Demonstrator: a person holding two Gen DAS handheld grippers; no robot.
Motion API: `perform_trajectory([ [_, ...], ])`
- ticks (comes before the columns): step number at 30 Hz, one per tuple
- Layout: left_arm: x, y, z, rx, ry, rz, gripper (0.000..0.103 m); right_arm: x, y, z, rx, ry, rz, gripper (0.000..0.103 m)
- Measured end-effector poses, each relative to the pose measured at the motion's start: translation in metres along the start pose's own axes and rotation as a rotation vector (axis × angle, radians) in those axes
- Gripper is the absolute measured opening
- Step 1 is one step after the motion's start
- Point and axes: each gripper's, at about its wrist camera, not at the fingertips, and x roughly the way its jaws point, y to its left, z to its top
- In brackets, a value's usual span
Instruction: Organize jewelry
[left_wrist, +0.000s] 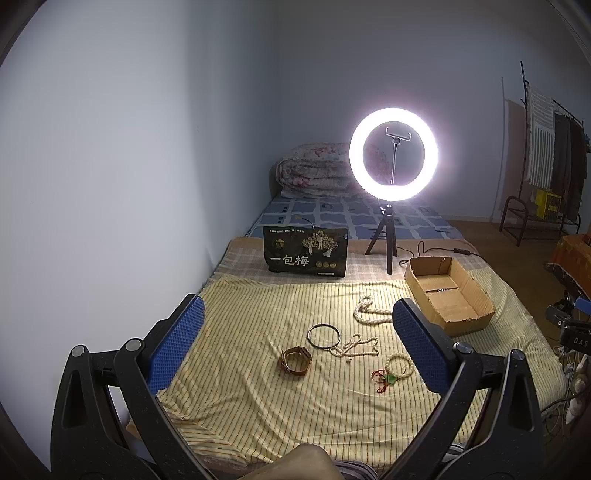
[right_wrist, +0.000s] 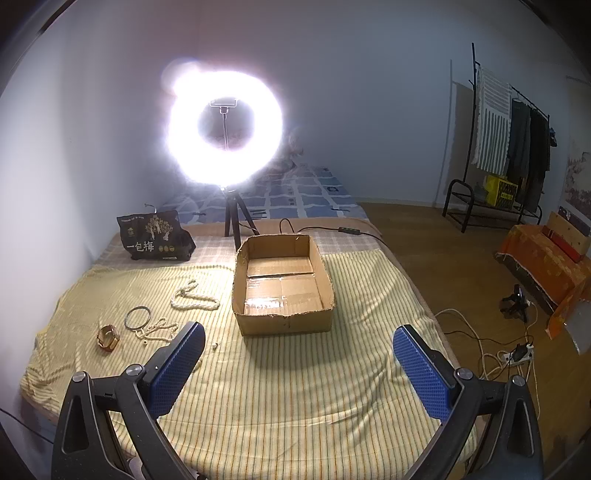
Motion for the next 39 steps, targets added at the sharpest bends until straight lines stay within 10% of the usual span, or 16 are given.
perform_trajectory([
  [21,0.039,0.025,-0.027,0.002,0.081,0.046,0.103,0.026,0.013,-0.006,-0.120,0.023,-0.030,0.103],
  [39,0.136,0.053,-0.083,0.018,0.285,0.019,0.097,0.124,0.044,-0.032,-0.147,0.243,0.224,0.103],
])
